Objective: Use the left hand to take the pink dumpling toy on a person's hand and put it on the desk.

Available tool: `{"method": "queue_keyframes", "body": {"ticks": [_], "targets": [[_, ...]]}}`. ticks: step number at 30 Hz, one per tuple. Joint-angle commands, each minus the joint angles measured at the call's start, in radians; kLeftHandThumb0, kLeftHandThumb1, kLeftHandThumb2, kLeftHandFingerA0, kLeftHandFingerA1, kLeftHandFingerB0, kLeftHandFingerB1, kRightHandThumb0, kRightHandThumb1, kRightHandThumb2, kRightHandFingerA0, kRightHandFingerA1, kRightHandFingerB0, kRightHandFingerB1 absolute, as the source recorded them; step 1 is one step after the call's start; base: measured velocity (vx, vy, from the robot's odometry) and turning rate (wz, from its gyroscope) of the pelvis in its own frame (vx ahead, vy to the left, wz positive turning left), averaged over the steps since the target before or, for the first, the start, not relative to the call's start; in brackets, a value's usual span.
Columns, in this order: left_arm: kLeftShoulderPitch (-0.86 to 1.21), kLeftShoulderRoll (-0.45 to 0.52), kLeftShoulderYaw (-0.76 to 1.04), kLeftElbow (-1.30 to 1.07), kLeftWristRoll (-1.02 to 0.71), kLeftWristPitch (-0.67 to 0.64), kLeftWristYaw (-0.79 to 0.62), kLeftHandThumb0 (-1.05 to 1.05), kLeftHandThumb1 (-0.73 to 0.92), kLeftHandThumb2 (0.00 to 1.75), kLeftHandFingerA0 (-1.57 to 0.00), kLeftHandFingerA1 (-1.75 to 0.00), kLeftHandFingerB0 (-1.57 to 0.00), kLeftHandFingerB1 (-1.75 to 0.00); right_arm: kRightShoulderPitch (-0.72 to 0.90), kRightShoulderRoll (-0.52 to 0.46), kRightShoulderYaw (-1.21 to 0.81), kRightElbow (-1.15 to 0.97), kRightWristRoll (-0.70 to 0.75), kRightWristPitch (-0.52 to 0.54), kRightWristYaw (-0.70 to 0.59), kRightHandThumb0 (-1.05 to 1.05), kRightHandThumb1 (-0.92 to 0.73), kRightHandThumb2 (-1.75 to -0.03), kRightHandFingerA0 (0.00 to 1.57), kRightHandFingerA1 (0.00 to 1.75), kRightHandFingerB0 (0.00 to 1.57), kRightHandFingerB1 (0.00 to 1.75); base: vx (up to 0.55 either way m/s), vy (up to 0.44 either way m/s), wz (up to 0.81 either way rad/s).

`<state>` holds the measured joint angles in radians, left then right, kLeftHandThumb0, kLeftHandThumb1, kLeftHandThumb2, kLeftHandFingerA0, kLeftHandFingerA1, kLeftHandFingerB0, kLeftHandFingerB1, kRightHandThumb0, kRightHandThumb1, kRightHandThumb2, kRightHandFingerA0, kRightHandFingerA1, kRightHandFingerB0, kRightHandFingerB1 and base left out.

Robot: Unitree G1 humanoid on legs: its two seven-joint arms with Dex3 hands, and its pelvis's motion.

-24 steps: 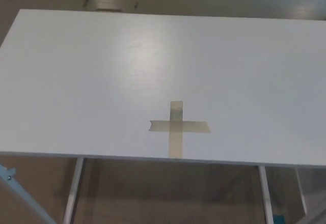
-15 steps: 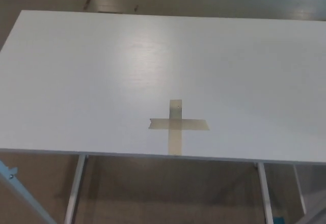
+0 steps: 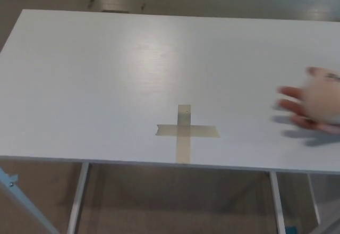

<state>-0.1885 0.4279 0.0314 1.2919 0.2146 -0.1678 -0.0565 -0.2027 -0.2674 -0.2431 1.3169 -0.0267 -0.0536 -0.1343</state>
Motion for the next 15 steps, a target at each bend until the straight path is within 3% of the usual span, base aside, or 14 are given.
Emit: {"method": "queue_keyframes", "body": {"ticks": [1, 2, 3, 15], "targets": [[0.013, 0.010, -0.001, 0.004, -0.008, -0.008, -0.003, -0.36, 0.64, 0.60, -0.69, -0.50, -0.55, -0.40, 0.009, -0.005, 0.010, 0.003, 0.000, 0.006, 0.024, -0.39, -0.57, -0.95, 0.60, 0.65, 0.43, 0.56, 0.00, 0.000, 0.00], [0.013, 0.011, -0.003, 0.003, -0.006, -0.008, -0.003, -0.36, 0.64, 0.60, -0.69, -0.50, -0.55, -0.40, 0.010, -0.005, 0.010, 0.003, 0.001, 0.004, 0.025, -0.39, -0.57, -0.95, 0.60, 0.65, 0.43, 0.56, 0.00, 0.000, 0.00], [0.013, 0.011, -0.002, 0.004, -0.008, -0.009, -0.004, -0.36, 0.64, 0.60, -0.69, -0.51, -0.54, -0.40, 0.010, -0.005, 0.012, 0.003, 0.000, 0.005, 0.024, -0.43, -0.70, -0.61, 0.68, 0.49, 0.54, 0.43, 0.00, 0.000, 0.00], [0.010, 0.010, -0.007, 0.007, -0.009, -0.006, -0.007, -0.37, 0.64, 0.60, -0.69, -0.49, -0.54, -0.40, 0.009, -0.009, 0.017, 0.005, 0.001, 0.018, 0.040, -0.38, -0.70, -0.61, 0.58, 0.43, 0.52, 0.41, 0.00, 0.000, 0.00]]}}
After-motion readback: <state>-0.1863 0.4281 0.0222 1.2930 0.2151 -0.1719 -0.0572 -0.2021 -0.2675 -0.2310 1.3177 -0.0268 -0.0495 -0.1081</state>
